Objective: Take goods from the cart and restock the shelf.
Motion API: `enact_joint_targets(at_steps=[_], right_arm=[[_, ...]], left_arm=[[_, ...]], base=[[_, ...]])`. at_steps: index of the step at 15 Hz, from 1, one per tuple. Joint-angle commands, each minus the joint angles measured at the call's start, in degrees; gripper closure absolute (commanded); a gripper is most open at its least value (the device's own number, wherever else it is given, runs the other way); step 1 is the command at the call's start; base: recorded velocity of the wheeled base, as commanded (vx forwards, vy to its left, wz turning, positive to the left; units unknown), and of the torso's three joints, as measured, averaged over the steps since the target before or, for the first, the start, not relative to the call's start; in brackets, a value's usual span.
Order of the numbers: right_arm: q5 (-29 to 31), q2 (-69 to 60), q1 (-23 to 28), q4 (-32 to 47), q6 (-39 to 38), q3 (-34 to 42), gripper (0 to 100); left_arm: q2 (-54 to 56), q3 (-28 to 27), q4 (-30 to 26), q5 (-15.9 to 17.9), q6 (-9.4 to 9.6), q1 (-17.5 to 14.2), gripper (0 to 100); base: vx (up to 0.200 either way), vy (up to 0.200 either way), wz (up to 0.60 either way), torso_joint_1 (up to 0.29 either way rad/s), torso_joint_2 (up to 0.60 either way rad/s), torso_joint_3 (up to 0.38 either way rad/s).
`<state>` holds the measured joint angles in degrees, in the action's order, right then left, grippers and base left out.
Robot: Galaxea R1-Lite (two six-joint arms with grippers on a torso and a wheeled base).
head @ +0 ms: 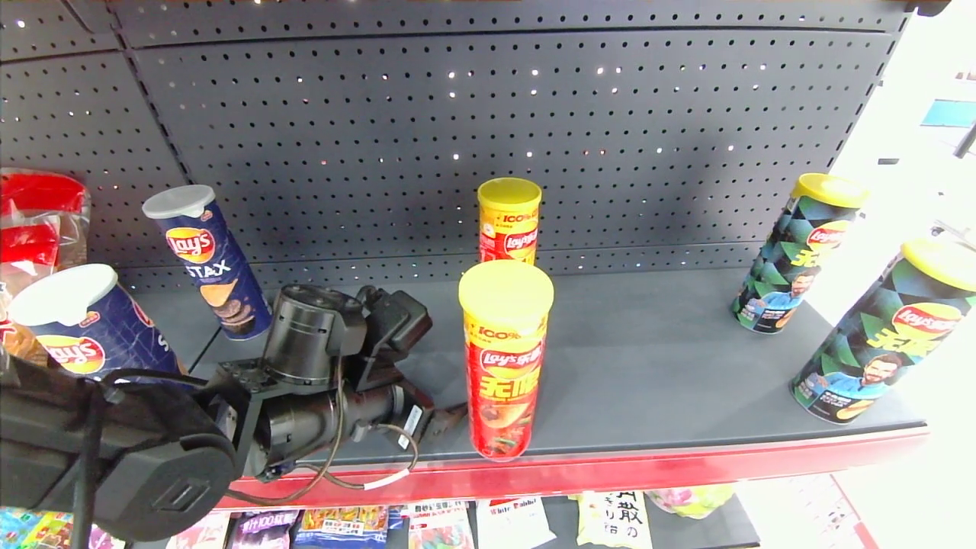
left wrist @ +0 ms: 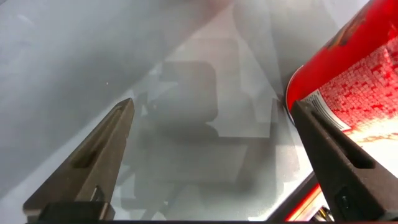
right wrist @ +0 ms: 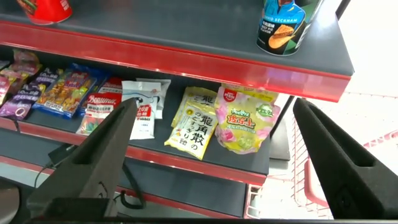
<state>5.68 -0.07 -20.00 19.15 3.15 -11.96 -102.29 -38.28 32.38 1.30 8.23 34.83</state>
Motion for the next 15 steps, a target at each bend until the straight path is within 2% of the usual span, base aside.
enact_joint_targets(at_steps=[1, 4, 8, 9, 11, 12, 13, 14, 15], right_arm=[[-0.06, 0.07, -0.03, 0.01, 0.02, 0.09, 0], [-0.32, 0.07, -0.03, 0.01, 0.19, 0.88, 0], [-0.93, 0.07, -0.03, -0.08, 0.19, 1.50, 0], [-0.93, 0.07, -0.03, -0.08, 0.28, 1.50, 0], [-0.93, 0.07, -0.03, -0.08, 0.46, 1.41, 0], [-0.50, 0.07, 0.23, 0.10, 0.90, 1.06, 0], [-0.32, 0.07, 0.93, 0.18, 1.43, 0.88, 0], [-0.14, 0.07, 2.78, 0.10, 1.78, 0.45, 0], [1.26, 0.07, 2.87, 0.45, 1.95, -0.35, 0]], left_arm=[[2.10, 0.66, -0.03, -0.07, -0.32, -0.11, 0], [8.51, 2.16, -0.47, -0.34, -1.46, -0.20, 0], [21.87, 11.82, -2.50, -0.34, -1.55, -0.46, 0], [24.16, 12.61, -3.37, -0.34, -1.55, -0.46, 0], [32.59, 12.88, -9.70, -0.34, -1.64, -0.73, 0], [41.21, 11.47, -18.14, -0.34, -2.60, -2.13, 0], [46.04, 10.24, -23.76, -0.43, -4.71, -2.75, 0], [52.90, 8.04, -32.20, -0.78, -7.79, -3.63, 0], [59.58, 6.29, -41.08, -2.62, -9.11, -4.68, 0]], base=[[0.000, 0.000, 0.00, 0.000, 0.00, 0.000], [0.000, 0.000, 0.00, 0.000, 0.00, 0.000], [0.000, 0.000, 0.00, 0.000, 0.00, 0.000], [0.000, 0.000, 0.00, 0.000, 0.00, 0.000], [0.000, 0.000, 0.00, 0.000, 0.00, 0.000], [0.000, 0.000, 0.00, 0.000, 0.00, 0.000], [0.000, 0.000, 0.00, 0.000, 0.00, 0.000], [0.000, 0.000, 0.00, 0.000, 0.00, 0.000], [0.000, 0.000, 0.00, 0.000, 0.00, 0.000]])
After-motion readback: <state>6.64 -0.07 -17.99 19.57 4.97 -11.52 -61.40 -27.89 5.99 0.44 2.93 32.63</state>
